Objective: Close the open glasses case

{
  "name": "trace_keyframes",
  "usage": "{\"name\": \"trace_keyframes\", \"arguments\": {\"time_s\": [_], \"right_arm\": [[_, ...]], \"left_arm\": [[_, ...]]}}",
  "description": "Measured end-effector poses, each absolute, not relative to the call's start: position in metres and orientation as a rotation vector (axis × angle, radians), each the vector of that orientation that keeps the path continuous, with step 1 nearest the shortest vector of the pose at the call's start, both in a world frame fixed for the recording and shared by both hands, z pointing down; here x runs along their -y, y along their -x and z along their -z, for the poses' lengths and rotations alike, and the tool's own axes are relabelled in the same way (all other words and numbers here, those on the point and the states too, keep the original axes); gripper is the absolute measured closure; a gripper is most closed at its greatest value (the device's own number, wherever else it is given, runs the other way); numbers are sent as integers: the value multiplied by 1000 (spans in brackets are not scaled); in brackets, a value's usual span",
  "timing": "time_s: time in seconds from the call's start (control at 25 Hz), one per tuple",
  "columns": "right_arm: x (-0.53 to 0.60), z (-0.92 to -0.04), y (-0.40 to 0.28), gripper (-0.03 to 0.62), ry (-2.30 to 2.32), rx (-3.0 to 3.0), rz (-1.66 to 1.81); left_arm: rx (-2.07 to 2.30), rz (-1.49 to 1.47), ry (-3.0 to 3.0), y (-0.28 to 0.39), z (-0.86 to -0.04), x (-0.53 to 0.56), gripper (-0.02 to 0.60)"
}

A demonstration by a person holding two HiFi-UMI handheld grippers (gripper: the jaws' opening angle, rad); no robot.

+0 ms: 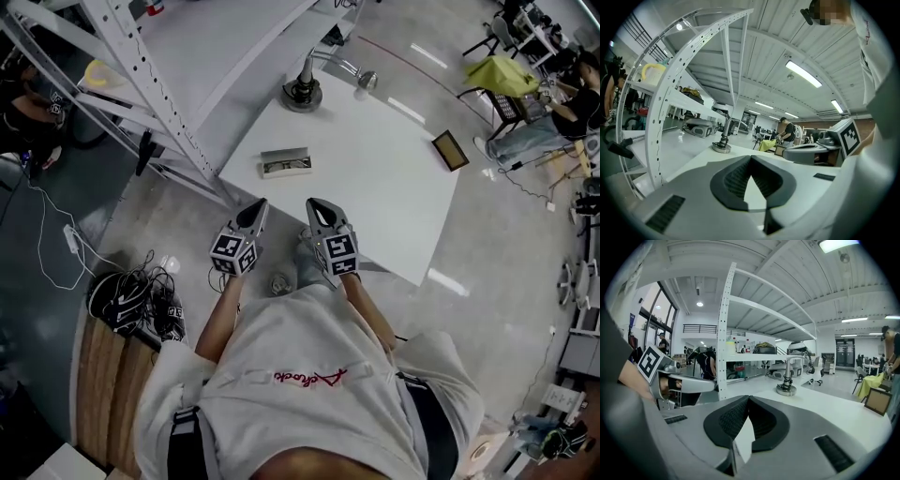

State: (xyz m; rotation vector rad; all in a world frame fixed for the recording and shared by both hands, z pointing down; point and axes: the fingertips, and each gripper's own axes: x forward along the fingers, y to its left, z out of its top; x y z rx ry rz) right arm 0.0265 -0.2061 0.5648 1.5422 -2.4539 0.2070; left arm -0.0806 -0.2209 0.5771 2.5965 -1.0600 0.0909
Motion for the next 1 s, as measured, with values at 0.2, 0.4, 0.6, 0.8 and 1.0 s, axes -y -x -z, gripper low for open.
{"name": "trace_keyframes", "arguments": {"time_s": [0.2, 0.4, 0.6, 0.8, 1.0], "right_arm": [[234, -572, -24, 565, -1492, 2473, -214], [265, -578, -24, 565, -1455, 2487, -226], [290, -582, -26, 565, -1424, 2501, -244], [302, -594, -25, 563, -1391, 2493, -287], [297, -615, -26, 565, -1359, 2467, -352]], "left_arm": [[1093, -97, -2573, 80, -583, 248, 557], [1115, -104, -2557, 77, -586, 276, 558], [1134, -118, -2539, 75, -588, 298, 557], [1138, -145, -2504, 75, -600, 308, 557], [1117, -191, -2449, 73, -624, 304, 557]]}}
